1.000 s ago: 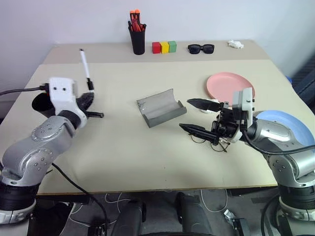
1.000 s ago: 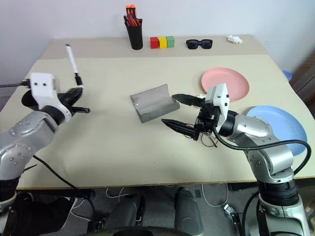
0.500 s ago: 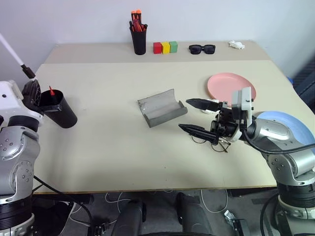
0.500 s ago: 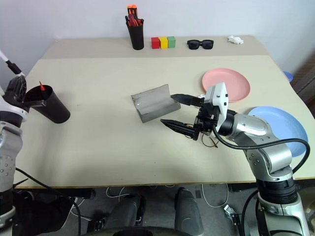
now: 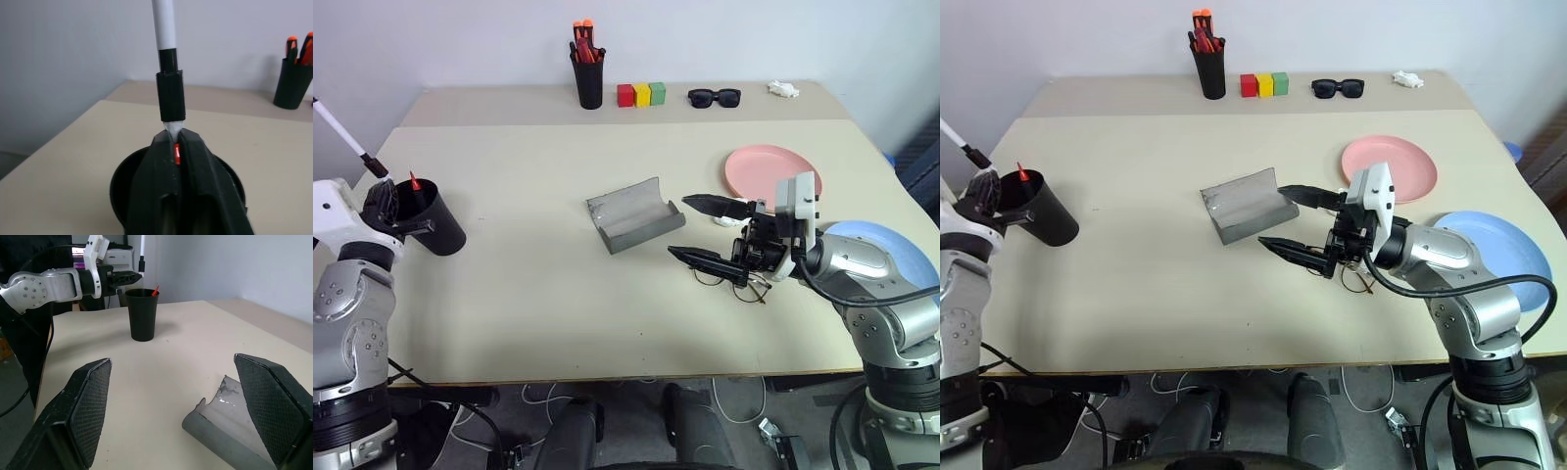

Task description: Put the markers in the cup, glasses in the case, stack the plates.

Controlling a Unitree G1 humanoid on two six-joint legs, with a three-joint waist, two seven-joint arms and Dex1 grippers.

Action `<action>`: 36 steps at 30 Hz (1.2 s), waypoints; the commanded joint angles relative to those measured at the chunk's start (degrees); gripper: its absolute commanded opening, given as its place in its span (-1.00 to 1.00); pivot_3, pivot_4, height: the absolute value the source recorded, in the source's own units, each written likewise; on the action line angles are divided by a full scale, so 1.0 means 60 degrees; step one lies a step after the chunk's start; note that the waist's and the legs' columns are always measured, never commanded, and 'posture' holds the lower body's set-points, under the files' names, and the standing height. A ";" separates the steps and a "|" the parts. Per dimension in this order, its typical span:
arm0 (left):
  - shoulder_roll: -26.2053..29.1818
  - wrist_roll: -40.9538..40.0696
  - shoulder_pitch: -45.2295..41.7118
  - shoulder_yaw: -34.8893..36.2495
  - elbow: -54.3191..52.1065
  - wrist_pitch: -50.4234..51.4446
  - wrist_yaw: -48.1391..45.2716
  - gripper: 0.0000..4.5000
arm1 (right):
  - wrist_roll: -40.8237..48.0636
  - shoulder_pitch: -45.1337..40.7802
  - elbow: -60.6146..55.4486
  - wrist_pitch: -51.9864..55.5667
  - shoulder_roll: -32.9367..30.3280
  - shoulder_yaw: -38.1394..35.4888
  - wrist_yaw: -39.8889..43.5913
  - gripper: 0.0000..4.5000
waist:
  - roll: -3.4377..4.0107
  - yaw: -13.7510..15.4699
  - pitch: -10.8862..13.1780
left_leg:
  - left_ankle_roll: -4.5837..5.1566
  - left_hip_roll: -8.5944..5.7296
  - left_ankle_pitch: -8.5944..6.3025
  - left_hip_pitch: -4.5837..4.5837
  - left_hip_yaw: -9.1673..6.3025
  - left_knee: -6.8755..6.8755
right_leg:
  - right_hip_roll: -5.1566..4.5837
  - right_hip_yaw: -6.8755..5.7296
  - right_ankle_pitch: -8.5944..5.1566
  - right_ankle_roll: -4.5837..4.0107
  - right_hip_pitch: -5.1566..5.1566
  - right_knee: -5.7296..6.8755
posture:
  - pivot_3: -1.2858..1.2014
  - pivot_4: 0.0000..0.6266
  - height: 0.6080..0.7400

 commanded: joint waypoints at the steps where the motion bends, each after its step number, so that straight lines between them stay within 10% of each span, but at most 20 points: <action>1: -0.0033 0.0239 -0.0231 0.0250 -0.0201 -0.0184 -0.0045 -0.17 | 0.0020 -0.0097 -0.0155 -0.0202 0.0043 -0.0082 0.0024 0.83 | 0.0000 0.0007 0.0000 | 0.0000 0.0000 0.0000 0.0000 0.0000 0.0000 | 0.0000 0.0000 0.0000 0.0000 0.0000 0.0000 | 0.03 -0.52 1.00; 6: -0.0306 0.0294 -0.0098 0.0195 -0.0560 -0.0087 -0.0074 0.96 | -0.0002 -0.0030 -0.0183 -0.0216 0.0034 -0.0101 0.0037 0.83 | 0.0000 0.0004 0.0000 | 0.0000 0.0000 0.0000 -0.0001 -0.0001 0.0000 | -0.0001 0.0001 0.0000 0.0000 0.0000 0.0000 | 0.03 -0.52 1.00; 19: -0.0419 0.0044 -0.0481 -0.0367 -0.1396 0.0163 -0.0916 0.99 | -0.0030 -0.0042 -0.0088 -0.0199 0.0025 -0.0104 0.0027 0.83 | -0.0001 0.0029 0.0000 | 0.0000 -0.0001 0.0000 -0.0001 -0.0001 0.0000 | 0.0000 0.0000 0.0000 0.0000 0.0001 0.0000 | 0.03 -0.52 1.00; 36: -0.0873 -0.1062 -0.5361 -0.5796 0.1829 0.5006 -0.5399 0.99 | -0.1108 0.0056 0.0976 -0.0825 -0.0159 -0.0658 -0.0536 0.83 | 0.0000 -0.0092 0.0002 | 0.0007 -0.0005 -0.0002 0.0007 0.0002 0.0007 | 0.0003 -0.0001 0.0001 0.0006 0.0013 0.0000 | 0.03 -0.52 1.00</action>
